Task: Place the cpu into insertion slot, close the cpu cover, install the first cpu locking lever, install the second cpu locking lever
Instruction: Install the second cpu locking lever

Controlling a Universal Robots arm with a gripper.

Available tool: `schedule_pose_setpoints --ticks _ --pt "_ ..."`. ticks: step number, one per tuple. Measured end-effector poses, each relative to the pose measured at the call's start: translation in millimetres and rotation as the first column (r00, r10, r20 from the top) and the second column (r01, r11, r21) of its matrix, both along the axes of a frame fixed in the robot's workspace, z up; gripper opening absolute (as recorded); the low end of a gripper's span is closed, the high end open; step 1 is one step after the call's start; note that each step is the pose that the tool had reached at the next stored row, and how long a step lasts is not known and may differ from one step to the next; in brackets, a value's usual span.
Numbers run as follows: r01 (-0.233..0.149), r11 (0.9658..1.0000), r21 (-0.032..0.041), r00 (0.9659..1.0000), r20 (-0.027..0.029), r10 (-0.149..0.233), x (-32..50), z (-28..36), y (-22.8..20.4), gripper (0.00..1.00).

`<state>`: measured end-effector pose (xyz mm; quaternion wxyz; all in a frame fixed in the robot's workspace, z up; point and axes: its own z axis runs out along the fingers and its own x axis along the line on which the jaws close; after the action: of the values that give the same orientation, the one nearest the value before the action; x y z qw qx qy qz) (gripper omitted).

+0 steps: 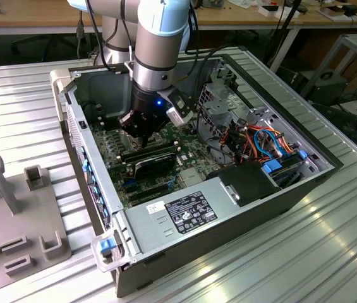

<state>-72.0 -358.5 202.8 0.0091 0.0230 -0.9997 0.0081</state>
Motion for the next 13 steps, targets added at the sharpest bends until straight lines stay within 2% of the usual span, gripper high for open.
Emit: schedule_pose_setpoints --ticks 6,13 --pt "0.000 1.0000 0.0009 1.0000 0.0000 0.000 -0.2 -1.4 0.0 0.11" --pt "0.000 1.0000 0.0014 1.0000 0.0002 0.000 -0.1 2.7 0.1 0.11"
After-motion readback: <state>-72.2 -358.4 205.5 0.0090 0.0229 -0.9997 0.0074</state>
